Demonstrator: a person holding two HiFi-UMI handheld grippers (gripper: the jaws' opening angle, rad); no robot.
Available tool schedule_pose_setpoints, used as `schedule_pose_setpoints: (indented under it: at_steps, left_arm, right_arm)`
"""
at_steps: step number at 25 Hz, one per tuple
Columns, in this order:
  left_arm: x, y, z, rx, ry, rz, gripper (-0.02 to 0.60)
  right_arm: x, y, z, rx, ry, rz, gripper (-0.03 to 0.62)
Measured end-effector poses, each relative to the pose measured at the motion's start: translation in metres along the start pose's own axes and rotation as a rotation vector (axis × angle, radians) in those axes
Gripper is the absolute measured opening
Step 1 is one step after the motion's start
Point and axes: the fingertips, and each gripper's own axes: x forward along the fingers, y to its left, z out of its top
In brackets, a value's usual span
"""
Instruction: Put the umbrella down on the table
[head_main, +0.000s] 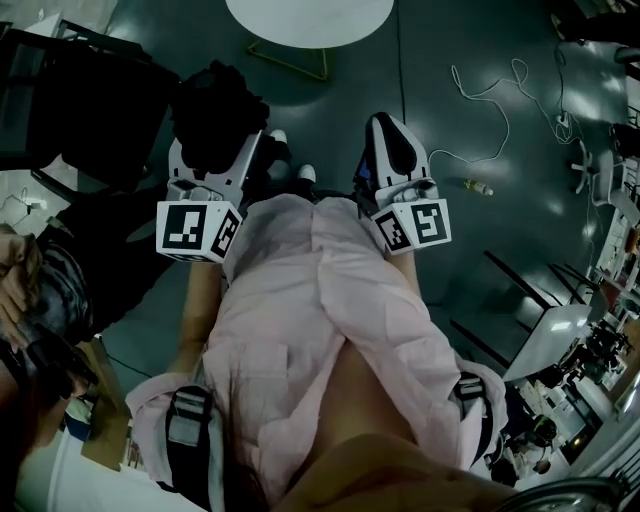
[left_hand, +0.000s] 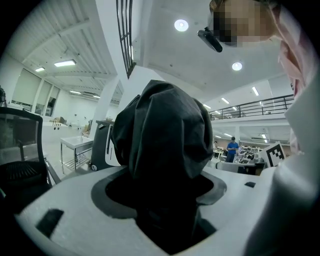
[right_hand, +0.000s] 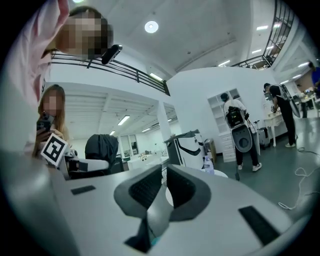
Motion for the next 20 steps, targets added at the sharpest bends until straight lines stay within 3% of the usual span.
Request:
schedule_pose_setpoints:
  at_steps: [5, 12, 20]
  left_arm:
    - [0.031, 0.039, 0.020, 0.022, 0.006, -0.030, 0.318]
    - [0.063, 0.068, 0.033, -0.010, 0.013, -0.014, 0.318]
    - [0.101, 0.077, 0.029, -0.019, 0.026, 0.029, 0.318]
  right_arm:
    - [0.049, 0.003, 0.012, -0.007, -0.016, -0.025, 0.032]
    - [0.084, -0.015, 0.023, -0.018, 0.007, -0.052, 0.032]
    - [0.130, -0.041, 0.021, 0.000, 0.023, 0.023, 0.032]
